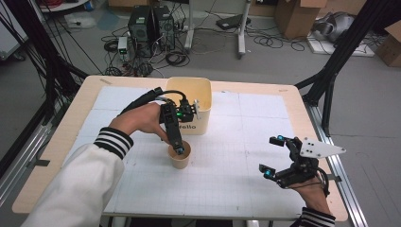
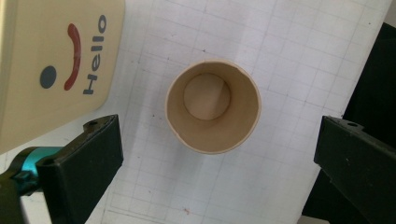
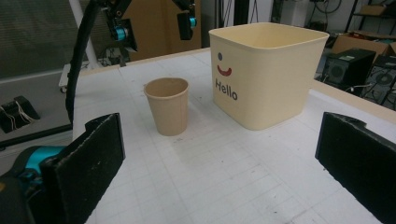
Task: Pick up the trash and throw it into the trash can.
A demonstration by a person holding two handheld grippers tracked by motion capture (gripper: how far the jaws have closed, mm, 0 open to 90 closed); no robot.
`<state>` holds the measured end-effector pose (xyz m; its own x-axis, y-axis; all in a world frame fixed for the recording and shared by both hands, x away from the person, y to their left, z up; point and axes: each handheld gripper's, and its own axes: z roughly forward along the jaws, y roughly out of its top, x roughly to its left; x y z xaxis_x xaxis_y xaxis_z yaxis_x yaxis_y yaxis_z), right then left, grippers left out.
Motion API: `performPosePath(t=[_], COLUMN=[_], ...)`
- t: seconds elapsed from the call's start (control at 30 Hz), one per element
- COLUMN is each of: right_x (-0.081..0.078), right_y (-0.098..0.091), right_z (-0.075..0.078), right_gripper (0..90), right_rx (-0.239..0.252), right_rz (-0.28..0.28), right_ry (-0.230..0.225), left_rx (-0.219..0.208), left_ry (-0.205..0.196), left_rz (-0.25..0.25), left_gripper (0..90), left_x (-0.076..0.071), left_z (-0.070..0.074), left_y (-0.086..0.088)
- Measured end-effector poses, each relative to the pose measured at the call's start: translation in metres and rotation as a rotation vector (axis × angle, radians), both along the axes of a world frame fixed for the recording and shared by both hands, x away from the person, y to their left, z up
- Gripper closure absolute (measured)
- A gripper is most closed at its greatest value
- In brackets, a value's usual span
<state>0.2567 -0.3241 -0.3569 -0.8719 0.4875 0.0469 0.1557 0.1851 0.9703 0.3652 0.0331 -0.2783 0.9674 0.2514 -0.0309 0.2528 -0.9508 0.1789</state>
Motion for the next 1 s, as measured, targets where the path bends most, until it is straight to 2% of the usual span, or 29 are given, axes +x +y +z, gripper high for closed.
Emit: performPosePath(t=[0.03,0.3,0.83,1.0], right_x=[0.001,0.001,0.000,0.000], right_y=[0.000,0.000,-0.002,-0.002], right_z=[0.000,0.000,0.000,0.000], right_gripper=[0.2,0.2,0.2,0.2], right_rx=[0.001,-0.001,0.003,0.004], right_rz=[-0.003,-0.002,-0.001,0.000], right_ry=[-0.010,0.001,-0.009,-0.008], left_rx=[-0.001,0.015,0.040,0.041], left_ry=[-0.002,-0.013,-0.014,0.001], left_rz=[0.002,-0.007,0.005,-0.003], left_gripper=[1.8,1.7,1.7,1.7], left_x=[0.000,-0.001,-0.002,-0.003], left_z=[0.000,-0.005,-0.031,-0.039], left_y=[0.000,-0.004,-0.005,-0.007])
